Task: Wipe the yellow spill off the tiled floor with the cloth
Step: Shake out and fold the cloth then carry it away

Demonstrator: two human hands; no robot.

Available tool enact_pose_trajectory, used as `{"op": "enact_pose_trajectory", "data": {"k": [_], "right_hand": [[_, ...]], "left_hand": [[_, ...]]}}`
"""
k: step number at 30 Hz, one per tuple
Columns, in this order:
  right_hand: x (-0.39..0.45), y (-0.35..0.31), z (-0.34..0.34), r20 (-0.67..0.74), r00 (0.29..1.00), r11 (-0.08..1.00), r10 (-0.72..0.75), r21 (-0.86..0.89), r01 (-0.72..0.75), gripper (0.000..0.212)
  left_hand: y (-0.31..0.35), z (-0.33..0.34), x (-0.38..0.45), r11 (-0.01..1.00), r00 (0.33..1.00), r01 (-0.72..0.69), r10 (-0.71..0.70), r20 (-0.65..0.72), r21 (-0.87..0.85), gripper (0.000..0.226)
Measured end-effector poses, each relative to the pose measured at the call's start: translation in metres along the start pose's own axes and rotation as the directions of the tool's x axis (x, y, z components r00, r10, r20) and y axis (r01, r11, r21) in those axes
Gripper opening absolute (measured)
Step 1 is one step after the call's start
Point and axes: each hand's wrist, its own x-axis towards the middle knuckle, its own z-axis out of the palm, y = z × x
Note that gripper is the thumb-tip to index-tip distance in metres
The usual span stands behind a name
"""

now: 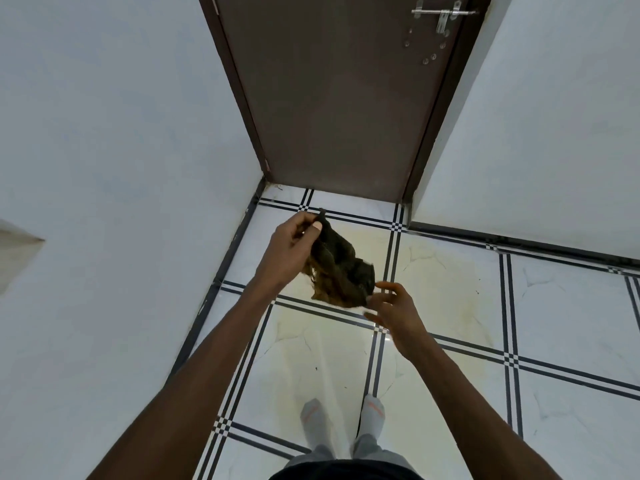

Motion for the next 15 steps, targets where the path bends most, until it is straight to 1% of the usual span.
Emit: {"op": "enact_pose_trajectory", "data": {"k": [1,2,3,5,7,8,9,11,12,13,14,15], "right_hand": [[0.003,0.006,-0.004,-0.031,0.999,0.975,-0.038,-0.221,0.030,0.056],[0.005,0.008,-0.006,-0.035,0.994,0.923,-0.099,-0.376,0.079,0.064],[0.007,0.004,-0.006,-0.013,0.986,0.887,-0.169,-0.439,0.146,0.071],[0.009,-0.015,-0.001,0.096,0.952,0.856,-0.292,-0.417,0.305,0.081],[0.010,-0.042,0.008,0.241,0.909,0.833,-0.341,-0.372,0.411,0.086],[0.009,-0.056,0.012,0.314,0.891,0.821,-0.326,-0.373,0.432,0.084],[0.007,-0.070,0.017,0.385,0.873,0.811,-0.300,-0.379,0.446,0.075],[0.004,-0.087,0.023,0.492,0.833,0.794,-0.252,-0.388,0.469,0.044],[0.001,-0.091,0.025,0.520,0.819,0.792,-0.242,-0.382,0.476,0.030],[-0.002,-0.093,0.027,0.529,0.815,0.796,-0.236,-0.375,0.475,0.020],[-0.005,-0.092,0.029,0.532,0.814,0.809,-0.235,-0.358,0.467,0.019],[-0.009,-0.091,0.032,0.531,0.818,0.826,-0.222,-0.343,0.447,0.025]], "left_hand": [[0.006,-0.004,0.001,0.999,0.999,-0.035,0.035,0.015,0.034,0.027],[0.012,-0.009,0.003,0.995,0.997,-0.073,0.070,0.044,0.075,0.029],[0.019,-0.012,0.003,0.988,0.991,-0.110,0.100,0.090,0.111,0.029],[0.031,-0.019,0.003,0.972,0.971,-0.165,0.130,0.201,0.170,0.028],[0.042,-0.024,0.001,0.955,0.946,-0.204,0.135,0.295,0.217,0.024],[0.047,-0.026,0.000,0.952,0.935,-0.216,0.138,0.328,0.216,0.024],[0.052,-0.027,-0.001,0.953,0.925,-0.224,0.143,0.353,0.202,0.024],[0.060,-0.032,-0.003,0.958,0.911,-0.234,0.155,0.382,0.169,0.023],[0.063,-0.036,-0.002,0.959,0.912,-0.235,0.159,0.379,0.161,0.022],[0.065,-0.041,-0.001,0.961,0.919,-0.230,0.164,0.357,0.150,0.021],[0.067,-0.047,0.002,0.965,0.931,-0.222,0.167,0.323,0.139,0.020],[0.069,-0.054,0.007,0.970,0.945,-0.208,0.167,0.281,0.125,0.019]]}}
